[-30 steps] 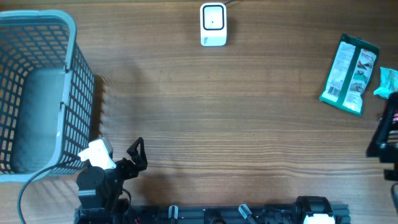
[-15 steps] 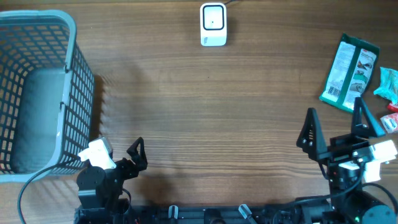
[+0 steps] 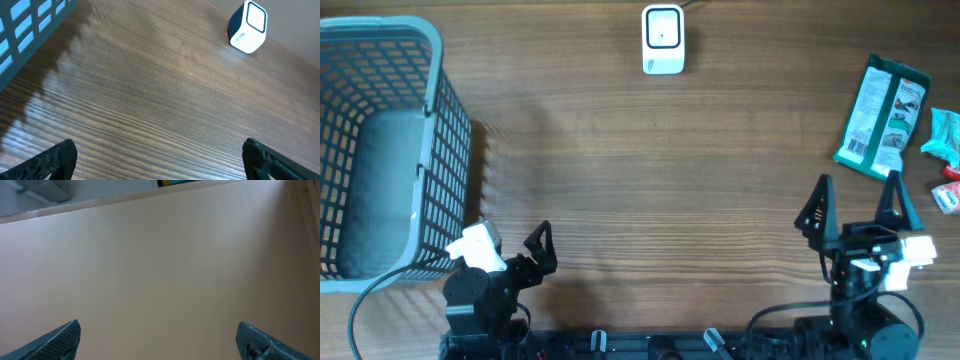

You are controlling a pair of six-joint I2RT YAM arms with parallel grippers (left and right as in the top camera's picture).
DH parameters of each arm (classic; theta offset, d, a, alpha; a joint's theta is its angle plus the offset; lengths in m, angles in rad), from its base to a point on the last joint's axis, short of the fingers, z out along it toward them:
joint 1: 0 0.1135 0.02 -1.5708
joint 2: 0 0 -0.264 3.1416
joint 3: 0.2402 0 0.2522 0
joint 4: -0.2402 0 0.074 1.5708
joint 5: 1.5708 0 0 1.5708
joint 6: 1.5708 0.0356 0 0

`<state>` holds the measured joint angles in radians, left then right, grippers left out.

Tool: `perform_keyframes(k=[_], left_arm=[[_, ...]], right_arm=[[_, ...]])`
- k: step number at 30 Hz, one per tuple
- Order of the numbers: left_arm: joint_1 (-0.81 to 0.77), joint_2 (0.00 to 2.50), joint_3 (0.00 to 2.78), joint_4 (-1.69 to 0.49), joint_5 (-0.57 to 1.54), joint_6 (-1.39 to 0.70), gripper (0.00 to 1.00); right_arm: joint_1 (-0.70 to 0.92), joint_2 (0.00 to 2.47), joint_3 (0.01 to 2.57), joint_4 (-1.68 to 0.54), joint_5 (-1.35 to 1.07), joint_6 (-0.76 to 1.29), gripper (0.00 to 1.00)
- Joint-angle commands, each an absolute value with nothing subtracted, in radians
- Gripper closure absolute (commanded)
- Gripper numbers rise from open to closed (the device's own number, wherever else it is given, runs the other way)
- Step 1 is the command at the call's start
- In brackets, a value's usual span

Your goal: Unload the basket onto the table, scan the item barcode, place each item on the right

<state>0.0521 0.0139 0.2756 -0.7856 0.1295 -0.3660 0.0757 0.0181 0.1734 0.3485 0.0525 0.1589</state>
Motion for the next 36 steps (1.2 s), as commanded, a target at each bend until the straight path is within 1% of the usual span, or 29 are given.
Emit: perform_keyframes(k=[1,6,8,11,19,26,28,31,36], left_arm=[[0.047,0.007,0.273,-0.783,0.138,-0.375,0.0],[0.047,0.007,0.273,-0.783,0.138,-0.375,0.0],[0.047,0.007,0.273,-0.783,0.138,-0.375,0.0],[0.047,0.007,0.273,-0.783,0.138,-0.375,0.0],[0.047,0.007,0.273,-0.783,0.138,-0.375,0.0],[0.047,0.007,0.273,-0.783,0.138,-0.375,0.0],[0.047,0.007,0.273,-0.783,0.138,-0.375,0.0],[0.047,0.007,0.273,-0.783,0.138,-0.375,0.0],[0.047,0.007,0.273,-0.783,0.138,-0.375,0.0]], right_arm=[[0.046,0.004,0.098,0.387,0.089,0.191,0.0],[0.005,0.003,0.004,0.406,0.092,0.212,0.0],[0.005,0.003,0.005,0.368,0.094,0.213,0.0],[0.005,0.003,0.005,0.295,0.112,0.21,0.0],[0.005,0.003,0.005,0.015,0.111,0.215,0.0],[0.002,0.003,0.005,0.015,0.105,0.209,0.0],[-0.032,0.003,0.005,0.017,0.105,0.212,0.0],[-0.032,0.003,0.005,0.013,0.095,0.208,0.0],[-0.032,0.003,0.005,0.007,0.051,0.14,0.0]])
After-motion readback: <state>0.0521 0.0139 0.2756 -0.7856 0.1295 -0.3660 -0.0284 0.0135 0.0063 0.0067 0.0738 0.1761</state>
